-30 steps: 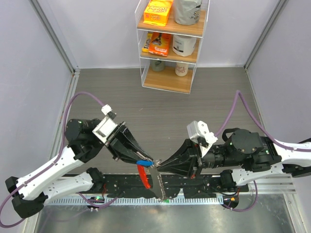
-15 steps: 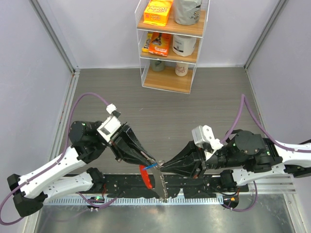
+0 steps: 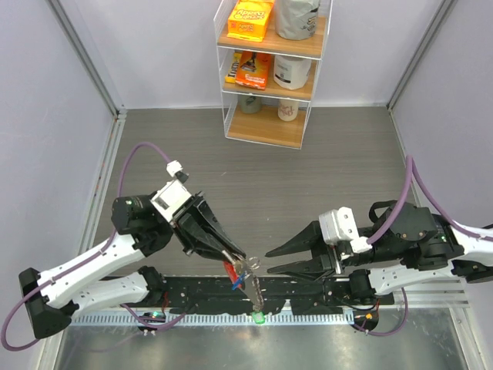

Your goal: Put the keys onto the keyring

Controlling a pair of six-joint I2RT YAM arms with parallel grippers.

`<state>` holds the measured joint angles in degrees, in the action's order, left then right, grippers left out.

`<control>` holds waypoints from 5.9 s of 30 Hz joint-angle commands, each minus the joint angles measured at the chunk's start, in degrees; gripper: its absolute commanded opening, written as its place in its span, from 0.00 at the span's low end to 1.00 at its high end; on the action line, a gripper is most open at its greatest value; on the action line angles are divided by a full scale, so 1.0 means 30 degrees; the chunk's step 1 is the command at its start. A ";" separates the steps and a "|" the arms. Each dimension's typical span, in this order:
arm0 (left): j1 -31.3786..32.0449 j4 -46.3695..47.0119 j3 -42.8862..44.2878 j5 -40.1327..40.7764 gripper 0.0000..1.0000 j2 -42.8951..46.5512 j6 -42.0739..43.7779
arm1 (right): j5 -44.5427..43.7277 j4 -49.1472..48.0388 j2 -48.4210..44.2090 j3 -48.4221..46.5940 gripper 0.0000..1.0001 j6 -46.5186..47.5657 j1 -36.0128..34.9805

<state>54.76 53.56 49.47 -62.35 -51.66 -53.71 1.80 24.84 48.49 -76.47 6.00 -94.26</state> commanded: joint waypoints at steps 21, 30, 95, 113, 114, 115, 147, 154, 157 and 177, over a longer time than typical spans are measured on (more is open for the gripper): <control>0.0086 -0.7097 0.0383 0.2735 0.00 0.0842 0.2083 | 0.1507 1.3514 0.6159 -1.2649 0.40 0.6552 0.0013; 0.0056 -1.0175 0.0911 0.3057 0.00 0.0813 0.2494 | 0.2241 1.6298 0.8240 -1.5173 0.40 0.9044 0.0042; 0.0056 -1.0207 0.0999 0.2149 0.00 0.0813 0.1440 | 0.1948 1.7735 0.9618 -1.5000 0.22 1.1037 -0.0221; 0.0056 -0.6900 0.0765 0.1535 0.00 0.0609 0.0210 | 0.1684 1.2682 0.7278 -1.2778 0.06 0.8812 -0.0222; 0.0056 -0.6461 0.0794 0.1505 0.00 0.0608 0.0180 | 0.1684 1.1942 0.6346 -1.1526 0.05 0.8318 -0.0221; 0.0056 -0.6109 0.0794 0.1476 0.00 0.0608 0.0180 | 0.1568 1.0137 0.5873 -1.0817 0.06 0.8110 -0.0250; -0.0207 0.3415 0.2171 0.1972 0.00 -0.2877 -0.2429 | 0.1919 -1.1666 -0.1777 0.2133 0.05 0.4796 -0.0250; -0.0792 0.0373 0.1791 0.3671 0.00 -0.3405 -0.0379 | 0.0163 -1.4490 -0.2158 0.2930 0.06 0.5382 -0.0221; -0.1231 -0.1091 0.1644 0.3936 0.08 -0.3259 0.0003 | -0.1506 -1.4493 -0.2656 0.2960 0.05 0.5558 -0.0250; -0.2522 -2.0462 0.8056 0.7044 0.89 0.0931 0.8324 | -0.8011 -0.4065 -0.2162 -0.1079 0.05 0.5795 -0.0221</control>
<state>47.27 -3.79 68.07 -41.10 -49.30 -31.42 -18.22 6.61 38.81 -76.31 23.83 -94.72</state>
